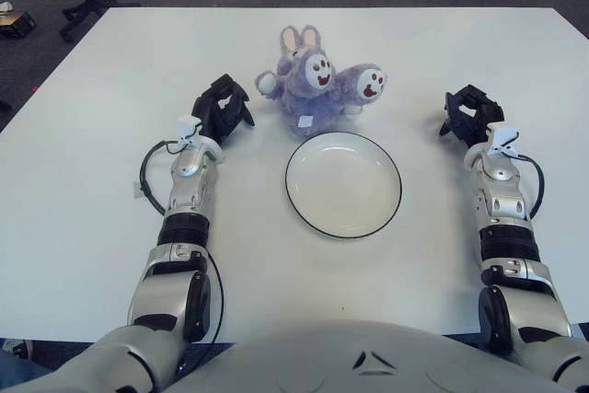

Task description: Put the doll into the plate.

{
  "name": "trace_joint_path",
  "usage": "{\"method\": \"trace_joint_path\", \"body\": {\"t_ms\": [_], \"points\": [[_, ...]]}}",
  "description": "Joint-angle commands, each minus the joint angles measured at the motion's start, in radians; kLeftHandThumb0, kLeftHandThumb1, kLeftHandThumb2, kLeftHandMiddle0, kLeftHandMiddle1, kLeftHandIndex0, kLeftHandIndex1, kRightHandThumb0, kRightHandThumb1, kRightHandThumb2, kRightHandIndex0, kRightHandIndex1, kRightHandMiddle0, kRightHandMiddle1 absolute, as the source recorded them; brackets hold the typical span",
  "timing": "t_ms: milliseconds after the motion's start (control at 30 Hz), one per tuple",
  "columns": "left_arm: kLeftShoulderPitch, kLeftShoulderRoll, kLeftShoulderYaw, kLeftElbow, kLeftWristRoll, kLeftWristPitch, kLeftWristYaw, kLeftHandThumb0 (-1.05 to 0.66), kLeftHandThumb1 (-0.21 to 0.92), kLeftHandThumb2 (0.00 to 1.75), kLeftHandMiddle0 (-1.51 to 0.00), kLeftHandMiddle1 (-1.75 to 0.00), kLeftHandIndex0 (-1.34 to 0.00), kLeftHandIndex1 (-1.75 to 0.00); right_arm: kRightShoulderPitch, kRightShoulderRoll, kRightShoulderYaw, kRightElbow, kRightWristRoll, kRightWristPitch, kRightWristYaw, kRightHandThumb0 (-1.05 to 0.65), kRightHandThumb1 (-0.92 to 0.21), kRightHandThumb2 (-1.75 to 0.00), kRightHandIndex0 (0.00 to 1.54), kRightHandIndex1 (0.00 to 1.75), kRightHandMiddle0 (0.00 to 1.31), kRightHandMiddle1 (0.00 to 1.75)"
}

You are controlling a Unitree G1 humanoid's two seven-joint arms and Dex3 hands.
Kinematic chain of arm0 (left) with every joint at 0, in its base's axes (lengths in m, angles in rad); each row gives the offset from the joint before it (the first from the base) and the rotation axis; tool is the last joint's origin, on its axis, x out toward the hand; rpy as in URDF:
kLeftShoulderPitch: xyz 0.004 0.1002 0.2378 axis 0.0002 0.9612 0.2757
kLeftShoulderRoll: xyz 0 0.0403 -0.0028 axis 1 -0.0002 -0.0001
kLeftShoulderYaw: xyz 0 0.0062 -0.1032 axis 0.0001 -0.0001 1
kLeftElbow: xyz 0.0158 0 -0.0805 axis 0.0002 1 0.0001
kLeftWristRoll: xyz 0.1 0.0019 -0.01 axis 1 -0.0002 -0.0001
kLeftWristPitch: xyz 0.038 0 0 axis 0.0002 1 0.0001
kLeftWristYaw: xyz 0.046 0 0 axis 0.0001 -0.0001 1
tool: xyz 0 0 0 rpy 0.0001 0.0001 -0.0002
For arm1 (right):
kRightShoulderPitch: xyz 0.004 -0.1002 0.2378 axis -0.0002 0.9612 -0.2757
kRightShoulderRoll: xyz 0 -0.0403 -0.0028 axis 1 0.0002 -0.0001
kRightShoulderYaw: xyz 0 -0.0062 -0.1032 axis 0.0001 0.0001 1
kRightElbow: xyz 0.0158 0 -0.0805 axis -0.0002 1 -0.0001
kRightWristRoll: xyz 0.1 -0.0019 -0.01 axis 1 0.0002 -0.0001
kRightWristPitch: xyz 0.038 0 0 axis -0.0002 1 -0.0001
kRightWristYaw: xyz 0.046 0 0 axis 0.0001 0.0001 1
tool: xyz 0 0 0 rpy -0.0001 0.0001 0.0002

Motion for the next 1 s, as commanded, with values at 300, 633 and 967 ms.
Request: {"method": "trace_joint_path", "body": {"t_ms": [300,633,967], "points": [[0.035,-0.015,-0.012,0.02,0.012,0.017,0.028,-0.27,0.92,0.44,-0.93,-1.75,-0.67,-1.75,0.045,0.004,0.007,0.042,0.001,0.037,0.021,-0.39,-0.92,-0.46,0.92,1.61,0.67,1.75],[0.045,-0.015,-0.027,0.013,0.033,0.003,0.049,-0.31,0.92,0.43,-0.73,-1.75,-0.46,-1.7,0.05,0.005,0.006,0.039,0.003,0.036,0.025,-0.39,-0.92,-0.46,0.93,1.61,0.67,1.75],[0.043,0.019,-0.071,0.084,0.15,-0.212,0.07,-0.35,0.92,0.34,-0.61,-0.7,-0.38,-1.55,0.053,0.007,0.006,0.034,0.004,0.036,0.03,-0.39,-0.92,-0.46,0.93,1.61,0.67,1.75]]}}
